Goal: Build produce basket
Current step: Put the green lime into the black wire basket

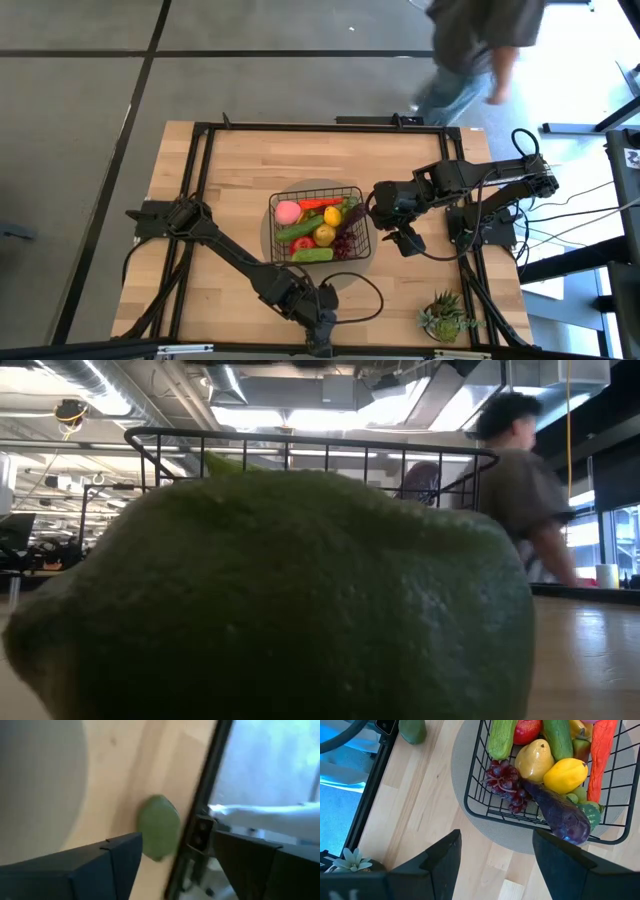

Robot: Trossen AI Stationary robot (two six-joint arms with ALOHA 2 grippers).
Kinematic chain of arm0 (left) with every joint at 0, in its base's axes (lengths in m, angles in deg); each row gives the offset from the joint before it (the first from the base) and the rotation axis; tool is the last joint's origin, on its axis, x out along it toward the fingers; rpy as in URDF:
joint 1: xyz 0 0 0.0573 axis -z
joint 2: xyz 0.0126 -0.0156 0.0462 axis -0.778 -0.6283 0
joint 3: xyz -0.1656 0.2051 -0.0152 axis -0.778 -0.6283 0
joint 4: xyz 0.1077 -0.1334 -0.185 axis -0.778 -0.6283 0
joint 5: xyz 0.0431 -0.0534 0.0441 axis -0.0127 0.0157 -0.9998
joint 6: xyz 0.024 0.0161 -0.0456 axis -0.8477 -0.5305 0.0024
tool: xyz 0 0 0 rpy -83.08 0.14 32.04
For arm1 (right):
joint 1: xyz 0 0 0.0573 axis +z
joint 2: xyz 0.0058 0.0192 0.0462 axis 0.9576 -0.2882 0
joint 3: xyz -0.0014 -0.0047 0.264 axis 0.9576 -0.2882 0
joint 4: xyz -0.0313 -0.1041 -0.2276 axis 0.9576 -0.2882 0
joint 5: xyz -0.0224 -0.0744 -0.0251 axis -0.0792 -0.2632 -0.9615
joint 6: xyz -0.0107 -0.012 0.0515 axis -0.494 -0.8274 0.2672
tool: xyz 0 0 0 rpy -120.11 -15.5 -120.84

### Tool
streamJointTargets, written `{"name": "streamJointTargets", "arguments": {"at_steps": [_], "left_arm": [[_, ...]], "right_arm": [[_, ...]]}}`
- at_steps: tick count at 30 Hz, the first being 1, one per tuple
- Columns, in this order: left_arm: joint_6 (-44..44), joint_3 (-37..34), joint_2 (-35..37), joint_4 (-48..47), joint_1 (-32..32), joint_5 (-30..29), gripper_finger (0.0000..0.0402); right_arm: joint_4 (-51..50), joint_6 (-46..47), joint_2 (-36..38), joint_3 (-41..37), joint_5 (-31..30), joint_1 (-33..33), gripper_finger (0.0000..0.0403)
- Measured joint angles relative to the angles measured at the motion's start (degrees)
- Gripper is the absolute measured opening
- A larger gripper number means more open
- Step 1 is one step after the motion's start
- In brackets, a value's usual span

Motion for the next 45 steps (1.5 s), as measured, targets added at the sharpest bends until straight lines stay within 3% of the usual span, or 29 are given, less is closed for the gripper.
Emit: {"name": "streamJointTargets", "arguments": {"at_steps": [3,13,34,45], "left_arm": [[-0.7,0.08,-1.07,-1.42,0.54,-4.11,0.0242],[-5.61,-0.03,-4.84,-0.46,1.56,-5.31,0.0245],[-5.76,0.03,-8.38,4.51,1.87,-2.18,0.0245],[-17.75,0.03,-8.38,4.46,2.69,-2.22,0.0245]], "right_arm": [[0.0,-0.12,0.0,0.0,0.0,0.01,0.0236],[1.31,-0.01,0.02,0.01,0.0,0.01,0.0236],[3.04,-0.3,0.02,0.01,-0.02,0.01,0.0236],[3.02,-3.17,0.02,0.0,-0.02,0.0,0.0236]]}}
